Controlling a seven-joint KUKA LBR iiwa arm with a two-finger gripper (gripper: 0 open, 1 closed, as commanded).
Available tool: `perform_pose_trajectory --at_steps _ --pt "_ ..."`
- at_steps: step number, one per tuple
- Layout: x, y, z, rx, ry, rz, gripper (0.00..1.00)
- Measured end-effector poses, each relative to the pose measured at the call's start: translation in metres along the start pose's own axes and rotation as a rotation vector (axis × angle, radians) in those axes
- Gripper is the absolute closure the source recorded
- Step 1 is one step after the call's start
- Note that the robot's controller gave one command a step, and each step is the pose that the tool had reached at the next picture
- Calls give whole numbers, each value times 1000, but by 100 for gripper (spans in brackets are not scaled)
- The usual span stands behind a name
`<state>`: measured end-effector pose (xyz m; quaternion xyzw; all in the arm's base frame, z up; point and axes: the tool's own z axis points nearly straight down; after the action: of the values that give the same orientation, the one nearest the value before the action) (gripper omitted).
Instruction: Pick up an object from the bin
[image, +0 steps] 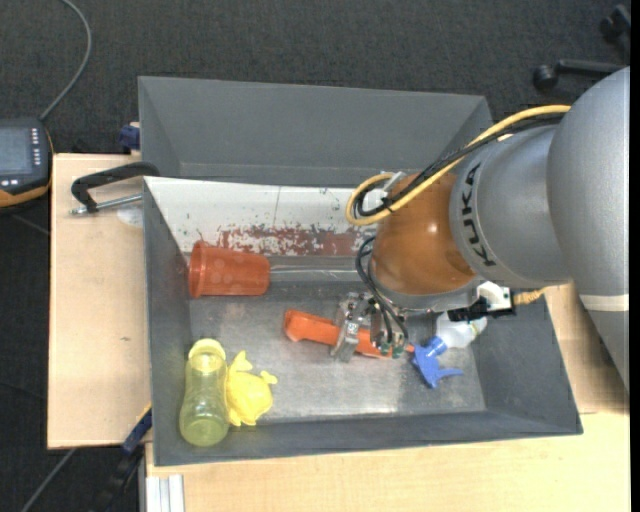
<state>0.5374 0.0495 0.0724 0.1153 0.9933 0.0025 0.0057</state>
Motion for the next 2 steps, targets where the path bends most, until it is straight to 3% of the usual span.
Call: perform_pose_trajectory --at_steps 2 --pt "2 -1 -7 2 8 0 100"
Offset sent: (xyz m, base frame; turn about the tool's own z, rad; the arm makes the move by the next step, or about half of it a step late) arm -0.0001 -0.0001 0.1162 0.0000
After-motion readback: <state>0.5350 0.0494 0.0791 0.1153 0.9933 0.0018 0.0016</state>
